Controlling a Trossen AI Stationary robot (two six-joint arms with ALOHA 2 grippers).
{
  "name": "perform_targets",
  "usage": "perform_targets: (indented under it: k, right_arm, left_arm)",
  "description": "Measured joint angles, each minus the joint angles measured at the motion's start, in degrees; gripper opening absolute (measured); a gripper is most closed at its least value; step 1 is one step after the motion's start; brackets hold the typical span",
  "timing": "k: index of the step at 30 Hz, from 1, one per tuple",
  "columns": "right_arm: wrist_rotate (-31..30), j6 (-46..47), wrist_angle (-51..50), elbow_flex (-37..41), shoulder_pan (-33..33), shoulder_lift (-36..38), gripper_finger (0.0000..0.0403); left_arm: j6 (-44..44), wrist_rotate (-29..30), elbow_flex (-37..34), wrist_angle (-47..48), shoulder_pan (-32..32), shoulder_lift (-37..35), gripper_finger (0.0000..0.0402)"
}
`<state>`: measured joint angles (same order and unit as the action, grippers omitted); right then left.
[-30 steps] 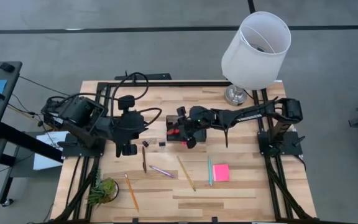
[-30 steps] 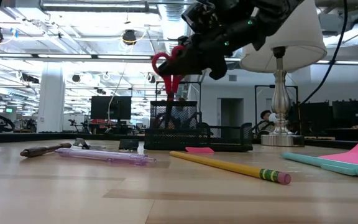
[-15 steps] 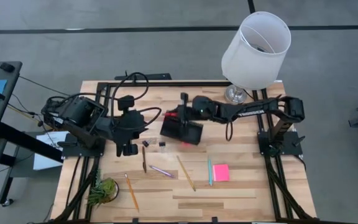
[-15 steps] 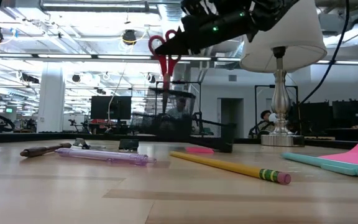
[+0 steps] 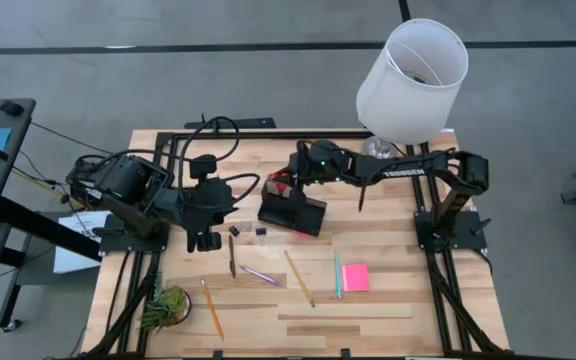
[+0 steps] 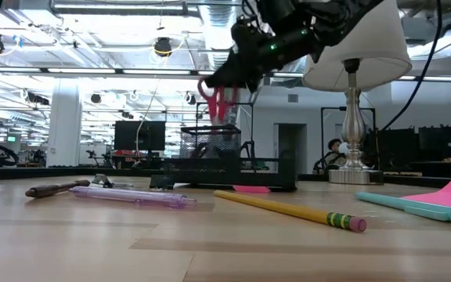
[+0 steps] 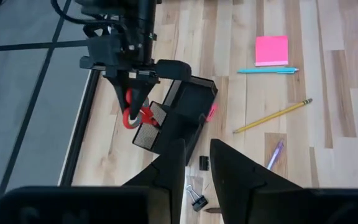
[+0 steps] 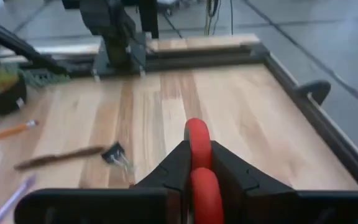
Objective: Pick and place office supplies into organizer
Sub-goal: Put the red scissors into the top left compartment of the black desk organizer, then adjust the black desk organizer
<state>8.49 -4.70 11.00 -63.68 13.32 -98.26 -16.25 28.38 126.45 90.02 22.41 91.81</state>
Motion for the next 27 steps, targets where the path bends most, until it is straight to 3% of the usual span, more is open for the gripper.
perform_targets:
  k: [5, 19, 27]
  right_arm:
    - [0.0, -1.78, -0.04, 0.0, -0.2, -0.41, 0.0045]
    - [-0.21, -7.78, -3.94, 0.02, -0.2, 0.28, 0.0189]
    - [-0.66, -9.43, -7.24, 0.02, -0.2, 7.09, 0.0223]
  left_arm:
    - [-0.02, 0.0, 0.0, 0.0, 0.0, 0.0, 0.0069]
    - [-1.6, -0.06, 0.0, -0.01, 0.0, 0.0, 0.0069]
    - [-2.63, -1.09, 0.0, 0.0, 0.12, 0.0, 0.0069]
